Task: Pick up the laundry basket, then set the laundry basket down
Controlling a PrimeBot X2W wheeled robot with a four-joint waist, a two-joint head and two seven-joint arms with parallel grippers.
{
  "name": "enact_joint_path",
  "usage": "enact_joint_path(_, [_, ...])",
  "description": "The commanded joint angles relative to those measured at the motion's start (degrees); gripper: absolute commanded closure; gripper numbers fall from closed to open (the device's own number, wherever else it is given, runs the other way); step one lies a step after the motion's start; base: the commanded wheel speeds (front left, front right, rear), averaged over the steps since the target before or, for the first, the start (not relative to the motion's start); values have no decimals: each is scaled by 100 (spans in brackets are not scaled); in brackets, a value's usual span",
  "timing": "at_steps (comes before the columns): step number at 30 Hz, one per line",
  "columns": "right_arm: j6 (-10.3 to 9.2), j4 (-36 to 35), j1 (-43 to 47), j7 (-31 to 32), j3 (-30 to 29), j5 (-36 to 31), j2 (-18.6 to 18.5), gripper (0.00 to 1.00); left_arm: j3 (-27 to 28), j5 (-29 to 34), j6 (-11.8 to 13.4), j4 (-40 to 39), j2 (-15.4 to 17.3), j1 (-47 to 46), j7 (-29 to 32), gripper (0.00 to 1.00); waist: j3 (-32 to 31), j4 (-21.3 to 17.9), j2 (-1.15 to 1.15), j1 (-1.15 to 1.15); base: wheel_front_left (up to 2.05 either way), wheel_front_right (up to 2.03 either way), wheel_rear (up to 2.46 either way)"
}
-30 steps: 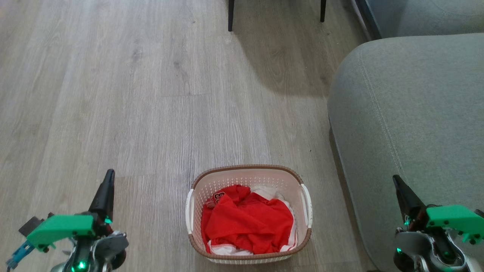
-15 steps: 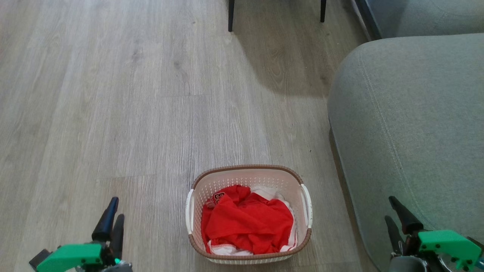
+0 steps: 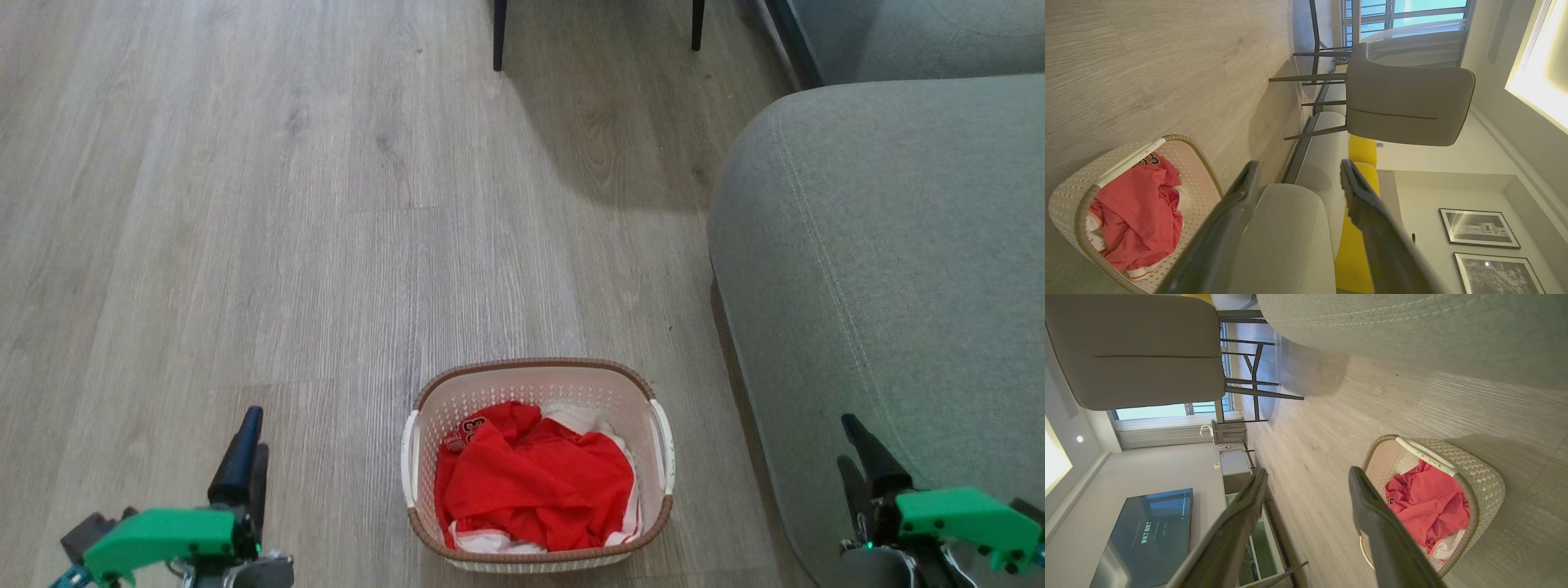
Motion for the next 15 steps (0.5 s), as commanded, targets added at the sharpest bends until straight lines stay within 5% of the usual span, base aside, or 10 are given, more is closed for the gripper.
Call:
enact_joint_path(1, [11,-237,-204,-69,-1,-129,-33,0,-7,152,26,-274,32,-262,-55,0,-3,0,0,0,0,0,0])
enact_joint_path(15, [15,-663,-171,-304,100,-1335,-43,0,-293,1386,194,-650,36,-284,-290,0,-27,4,0,0,0,0,0])
